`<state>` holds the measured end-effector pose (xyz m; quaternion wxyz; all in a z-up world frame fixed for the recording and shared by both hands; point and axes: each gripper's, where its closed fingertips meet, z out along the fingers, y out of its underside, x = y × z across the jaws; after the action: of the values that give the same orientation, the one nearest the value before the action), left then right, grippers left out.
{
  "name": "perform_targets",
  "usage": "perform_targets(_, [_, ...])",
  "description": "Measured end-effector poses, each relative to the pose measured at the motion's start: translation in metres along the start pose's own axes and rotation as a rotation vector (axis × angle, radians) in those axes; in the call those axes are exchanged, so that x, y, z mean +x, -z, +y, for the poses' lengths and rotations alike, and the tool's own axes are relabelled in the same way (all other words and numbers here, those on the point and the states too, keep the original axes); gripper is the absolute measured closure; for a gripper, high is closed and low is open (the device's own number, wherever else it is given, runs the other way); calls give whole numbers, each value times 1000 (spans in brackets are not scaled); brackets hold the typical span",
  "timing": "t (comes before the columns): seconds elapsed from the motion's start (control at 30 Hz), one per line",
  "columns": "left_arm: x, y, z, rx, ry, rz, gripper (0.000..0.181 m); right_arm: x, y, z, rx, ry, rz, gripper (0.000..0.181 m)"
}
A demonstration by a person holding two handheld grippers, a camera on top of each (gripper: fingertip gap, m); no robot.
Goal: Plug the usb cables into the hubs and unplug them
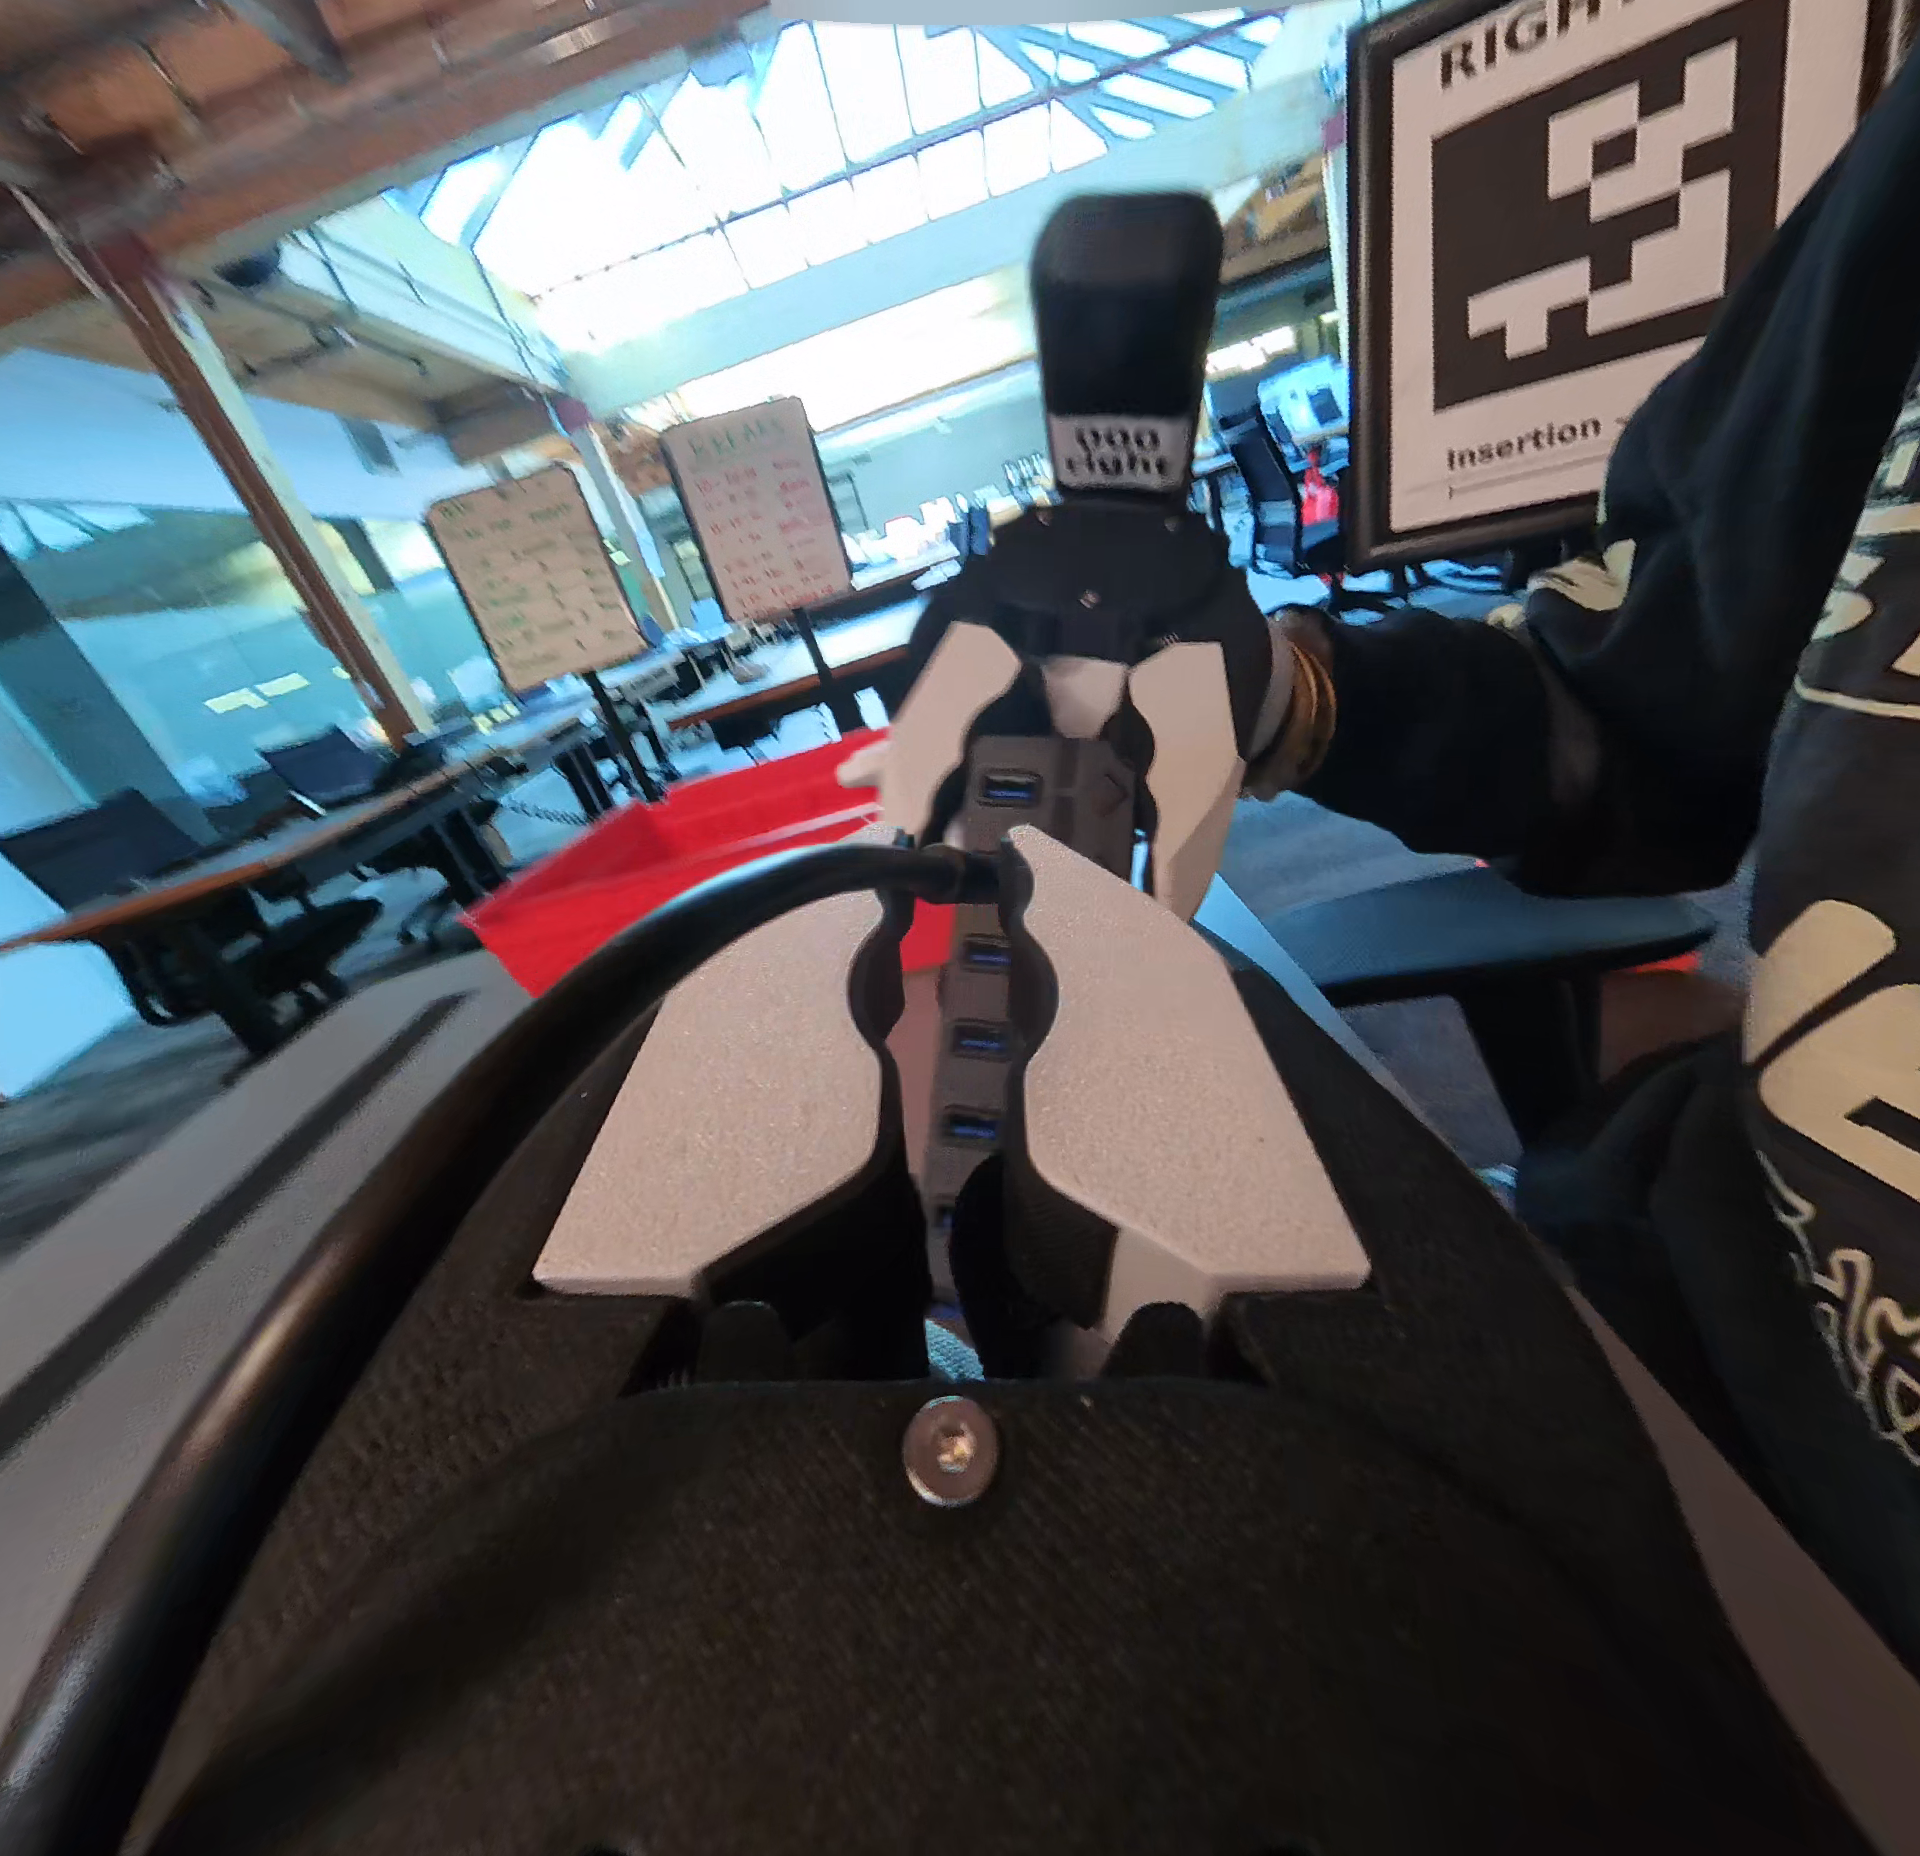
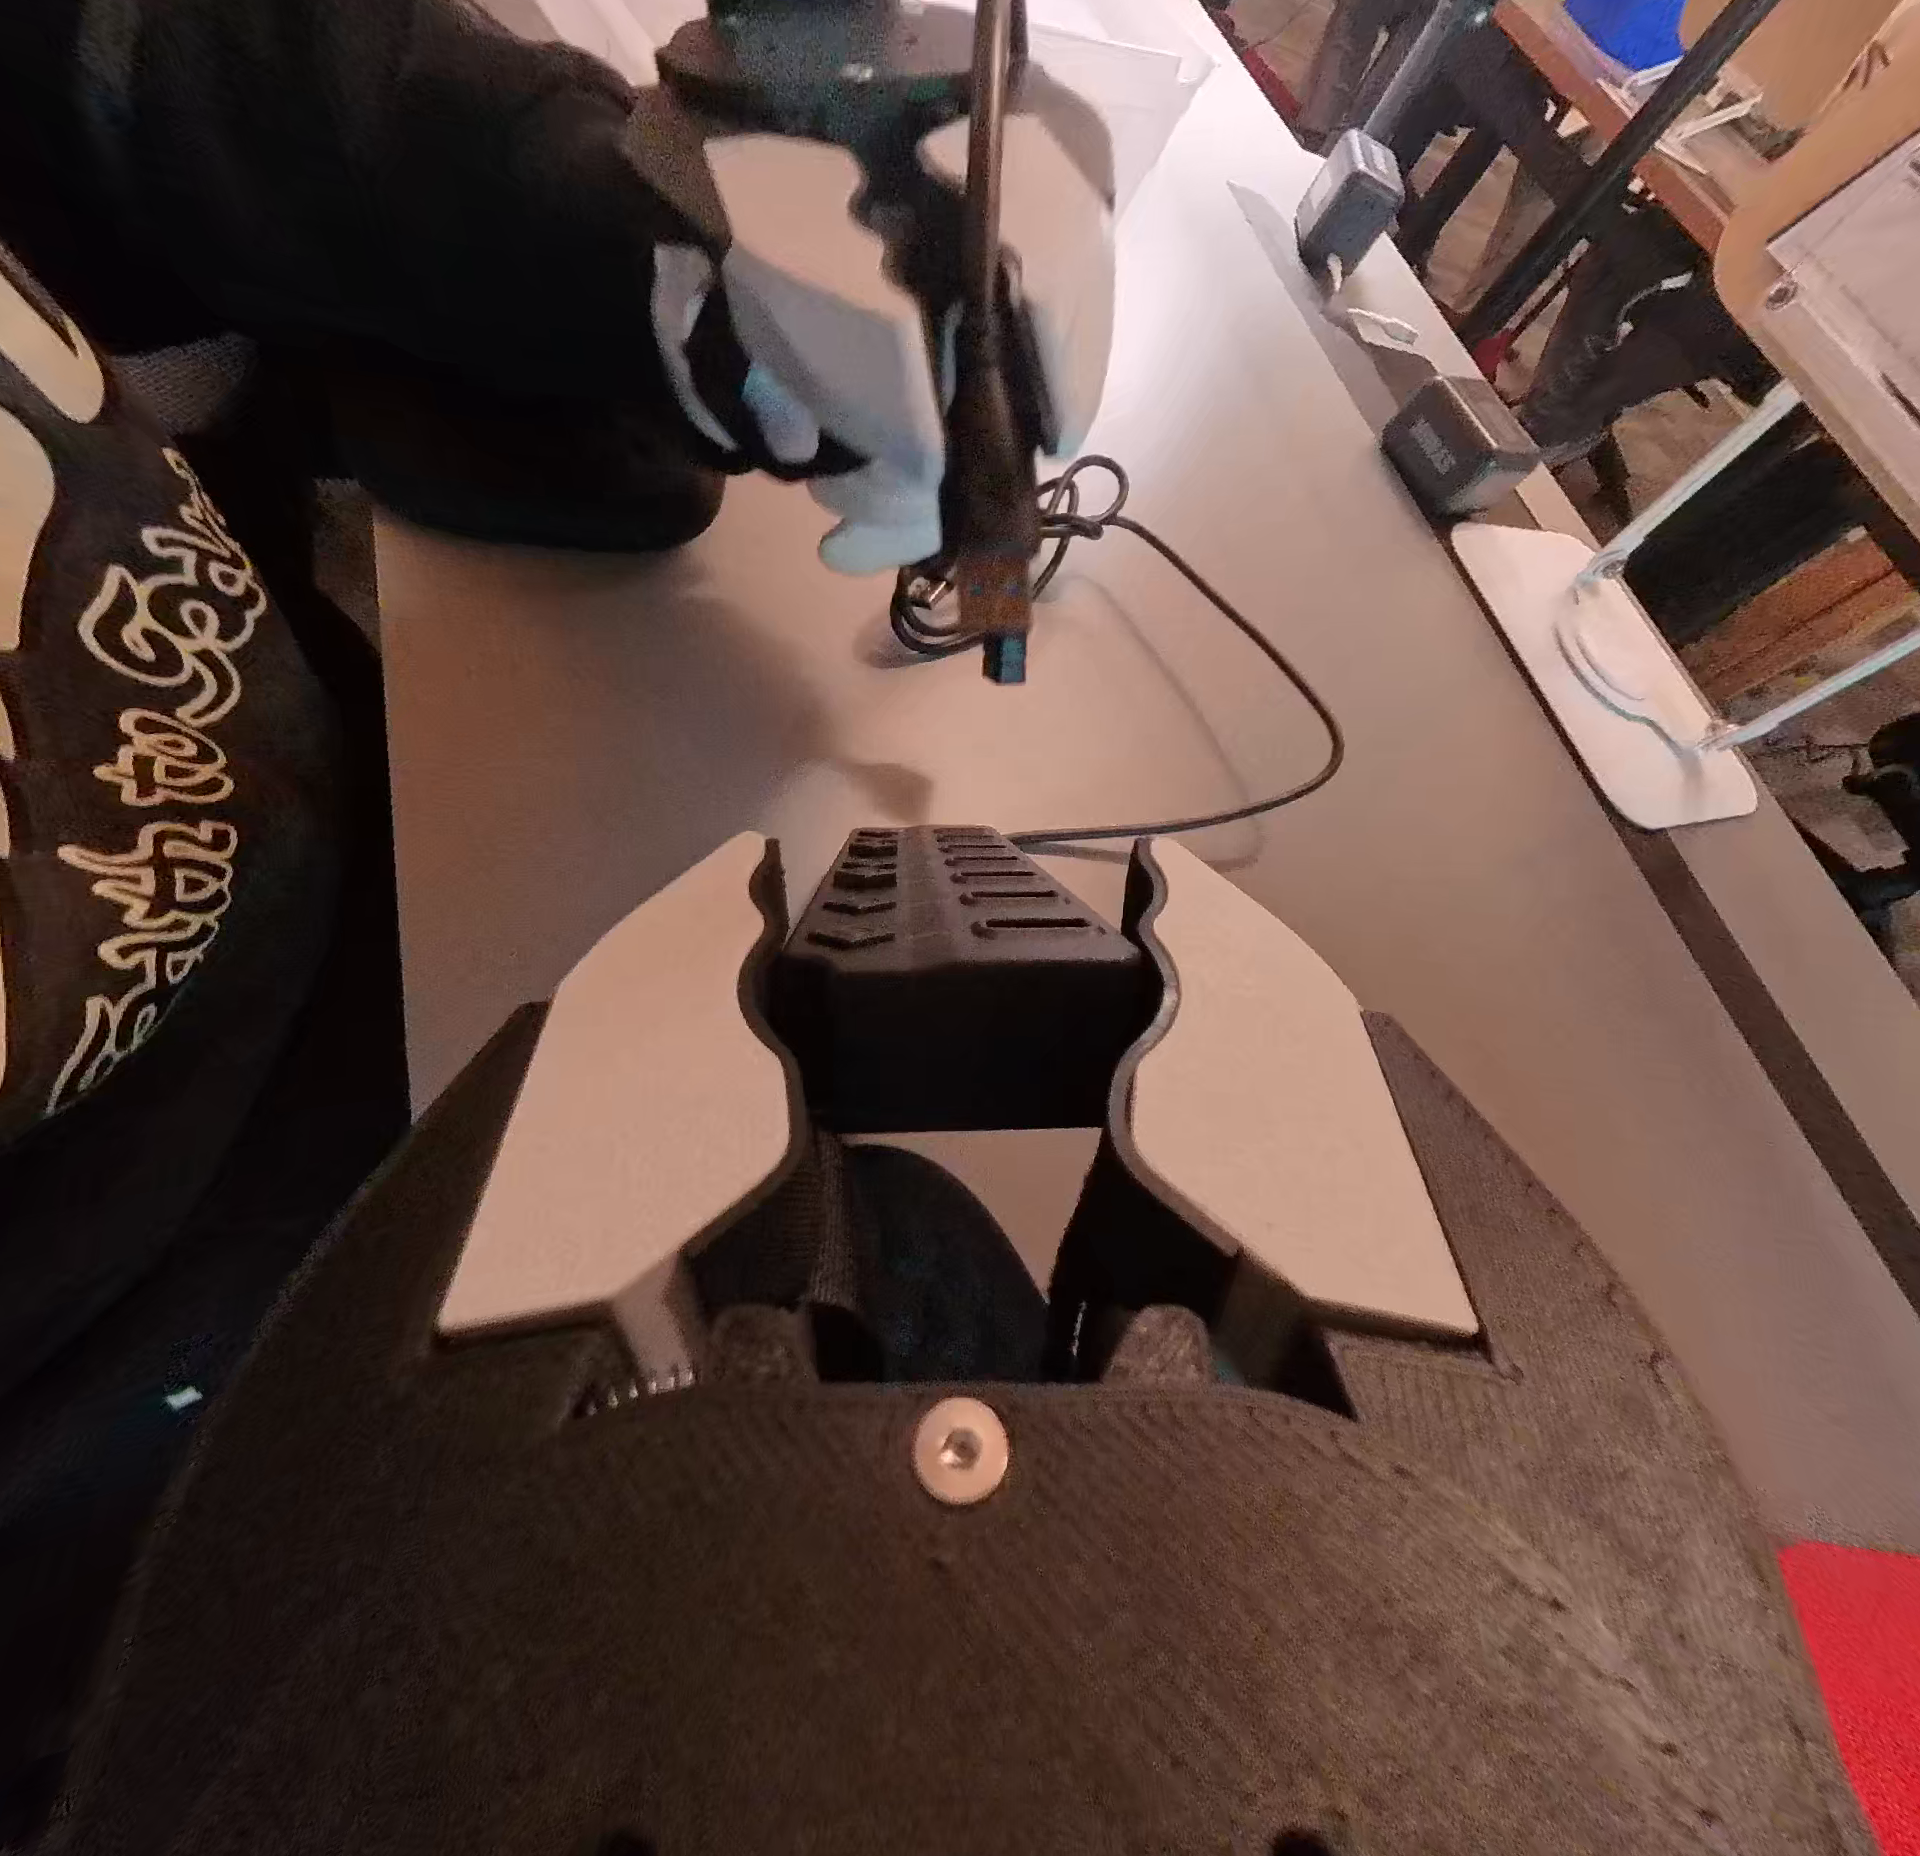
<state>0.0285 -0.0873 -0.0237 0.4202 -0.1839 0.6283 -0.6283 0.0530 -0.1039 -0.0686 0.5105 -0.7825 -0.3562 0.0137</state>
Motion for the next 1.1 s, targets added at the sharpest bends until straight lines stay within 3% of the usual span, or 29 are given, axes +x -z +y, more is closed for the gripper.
perform_targets(0.33, [5, -12, 15, -38, 18, -8, 167, -5, -17, -12, -27, -24, 13, 118])
perform_targets(1.1, [8, -18, 22, -44, 193, 27, 167, -8, -20, -16, 36, -70, 27, 118])
